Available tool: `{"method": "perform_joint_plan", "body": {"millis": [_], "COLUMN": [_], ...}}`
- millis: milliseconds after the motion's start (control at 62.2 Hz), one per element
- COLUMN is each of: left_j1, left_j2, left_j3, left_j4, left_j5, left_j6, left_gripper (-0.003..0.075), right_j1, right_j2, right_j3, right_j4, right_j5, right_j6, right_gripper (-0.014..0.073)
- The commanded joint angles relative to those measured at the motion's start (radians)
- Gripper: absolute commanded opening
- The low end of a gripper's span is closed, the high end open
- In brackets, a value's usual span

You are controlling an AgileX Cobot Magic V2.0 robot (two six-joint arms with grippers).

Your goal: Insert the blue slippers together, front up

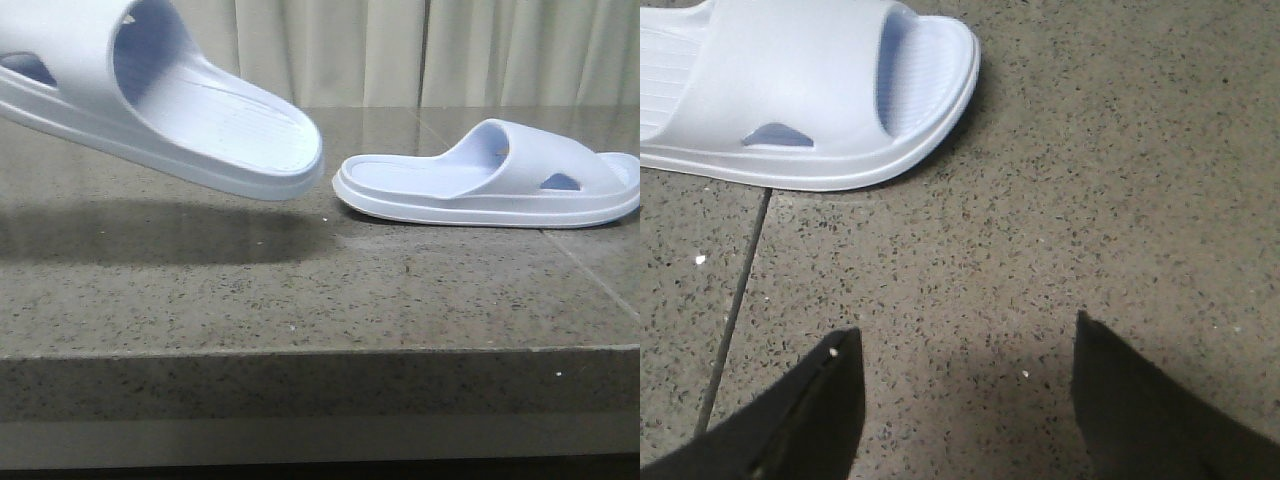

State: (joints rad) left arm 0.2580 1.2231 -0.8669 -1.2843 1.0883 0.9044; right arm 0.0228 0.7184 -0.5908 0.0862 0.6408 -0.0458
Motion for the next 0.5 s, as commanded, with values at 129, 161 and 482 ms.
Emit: {"method": "perform_joint_plan", "body": {"millis": [129,161,482], "left_j1": [-0.006,-0.006,-0.006], "left_j2": [-0.072,-0.072,-0.072], "left_j3": [0.071,0.075,0.075], "left_j4": [-0.147,-0.147,-0.151], "left_j5": [0.011,0.011,0.011], "left_j6": [0.036,0.036,0.036], "left_gripper": [-0.002,-0.002,-0.002], "right_j1": [-0.005,-0.005,-0.045], "right_j2": [0.0,0.0,0.036], "right_j3": [-0.032,-0.032,-0.061], "right_j4": [0.0,0.0,0.0], "right_j5": [-0.056,-0.056,-0.072], "right_j6": [-0.006,-0.006,0.02], "right_gripper": [0.0476,0.0476,0.0461]}}
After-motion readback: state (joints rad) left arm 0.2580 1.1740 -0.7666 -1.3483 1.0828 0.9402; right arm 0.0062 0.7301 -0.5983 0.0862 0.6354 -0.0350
